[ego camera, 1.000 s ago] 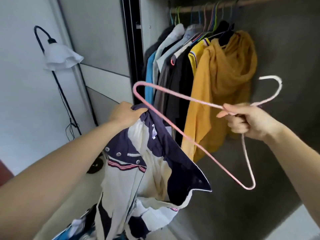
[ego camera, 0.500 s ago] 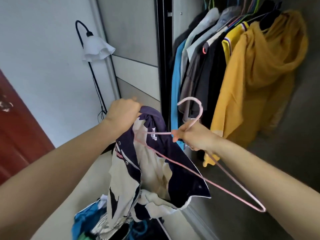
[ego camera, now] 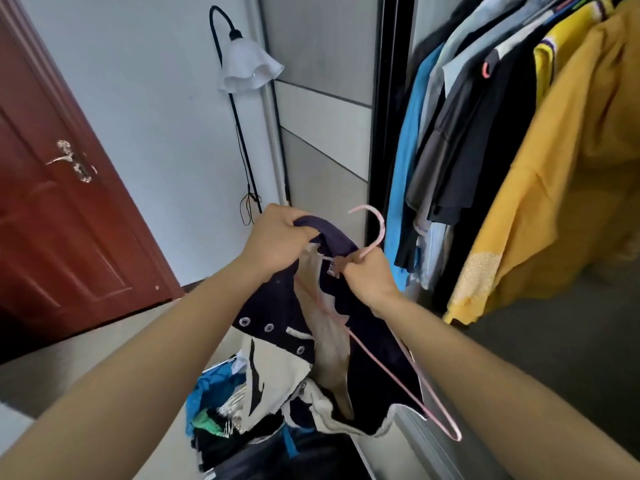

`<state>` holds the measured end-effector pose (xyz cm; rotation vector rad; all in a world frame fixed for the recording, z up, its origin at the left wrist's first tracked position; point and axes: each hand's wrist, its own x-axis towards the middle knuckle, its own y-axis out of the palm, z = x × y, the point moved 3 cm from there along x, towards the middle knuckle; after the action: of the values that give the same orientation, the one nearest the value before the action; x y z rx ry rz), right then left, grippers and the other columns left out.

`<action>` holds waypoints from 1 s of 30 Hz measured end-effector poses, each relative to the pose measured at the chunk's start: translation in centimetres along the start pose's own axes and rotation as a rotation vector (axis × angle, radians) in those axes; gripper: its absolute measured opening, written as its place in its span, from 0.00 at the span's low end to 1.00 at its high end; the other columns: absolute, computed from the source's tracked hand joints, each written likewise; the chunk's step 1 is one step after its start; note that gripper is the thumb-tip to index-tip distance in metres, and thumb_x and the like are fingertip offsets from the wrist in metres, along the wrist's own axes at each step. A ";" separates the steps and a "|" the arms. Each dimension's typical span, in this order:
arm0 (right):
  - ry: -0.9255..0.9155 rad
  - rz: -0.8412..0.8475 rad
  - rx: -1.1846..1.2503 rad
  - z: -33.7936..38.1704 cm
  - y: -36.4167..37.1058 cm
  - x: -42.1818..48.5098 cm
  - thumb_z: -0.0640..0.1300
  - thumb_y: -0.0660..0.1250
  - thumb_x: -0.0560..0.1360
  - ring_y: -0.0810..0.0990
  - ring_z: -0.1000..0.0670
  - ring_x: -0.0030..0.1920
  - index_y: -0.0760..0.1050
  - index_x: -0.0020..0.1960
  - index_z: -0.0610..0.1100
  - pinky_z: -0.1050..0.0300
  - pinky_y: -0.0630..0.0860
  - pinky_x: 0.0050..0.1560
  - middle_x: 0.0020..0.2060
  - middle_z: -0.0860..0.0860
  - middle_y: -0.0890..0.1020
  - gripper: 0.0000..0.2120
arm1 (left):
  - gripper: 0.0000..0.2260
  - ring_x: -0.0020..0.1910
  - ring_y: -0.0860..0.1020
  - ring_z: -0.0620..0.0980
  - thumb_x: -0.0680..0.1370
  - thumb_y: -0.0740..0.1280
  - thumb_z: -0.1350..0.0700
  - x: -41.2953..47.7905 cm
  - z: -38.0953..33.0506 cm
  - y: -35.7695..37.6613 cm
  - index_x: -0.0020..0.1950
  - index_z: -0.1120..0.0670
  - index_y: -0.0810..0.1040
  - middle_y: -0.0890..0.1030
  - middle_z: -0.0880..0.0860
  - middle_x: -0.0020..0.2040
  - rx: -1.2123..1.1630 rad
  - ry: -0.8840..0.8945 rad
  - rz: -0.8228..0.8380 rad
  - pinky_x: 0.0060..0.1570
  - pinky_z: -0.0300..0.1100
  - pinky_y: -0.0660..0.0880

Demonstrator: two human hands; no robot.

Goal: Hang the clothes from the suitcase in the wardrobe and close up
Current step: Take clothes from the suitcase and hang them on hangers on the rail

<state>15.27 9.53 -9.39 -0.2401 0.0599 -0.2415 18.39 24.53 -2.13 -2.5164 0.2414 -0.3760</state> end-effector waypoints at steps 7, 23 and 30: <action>-0.104 -0.007 0.201 0.5 0.7 -0.4 0.30 0.67 0.71 0.72 0.56 0.24 0.74 0.33 0.34 0.66 0.68 0.26 0.21 0.52 0.72 0.08 | 0.22 0.36 0.76 0.47 0.71 0.67 0.59 -6.4 3.0 2.5 0.62 0.43 0.72 0.78 0.47 0.36 0.156 0.080 0.168 0.37 0.41 0.71; -0.560 -0.016 -0.377 3.1 -0.8 0.2 0.37 0.73 0.70 0.75 0.55 0.40 0.80 0.45 0.43 0.65 0.70 0.43 0.38 0.52 0.79 0.05 | 0.04 0.38 0.77 0.58 0.63 0.60 0.55 -0.9 6.8 0.9 0.37 0.51 0.71 0.77 0.50 0.32 0.257 0.002 -0.223 0.41 0.47 0.71; -0.753 -0.237 -0.612 -5.2 -3.8 -3.7 0.49 0.66 0.73 0.69 0.50 0.27 0.69 0.30 0.43 0.57 0.69 0.29 0.26 0.52 0.71 0.16 | 0.12 0.31 0.69 0.51 0.67 0.65 0.66 -0.5 9.9 -0.4 0.31 0.51 0.67 0.71 0.48 0.27 0.034 -0.219 -0.330 0.31 0.41 0.64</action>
<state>10.41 5.69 -13.43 -0.9362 -0.6535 -0.3513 21.10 30.13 -9.86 -2.5386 -0.2661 -0.2258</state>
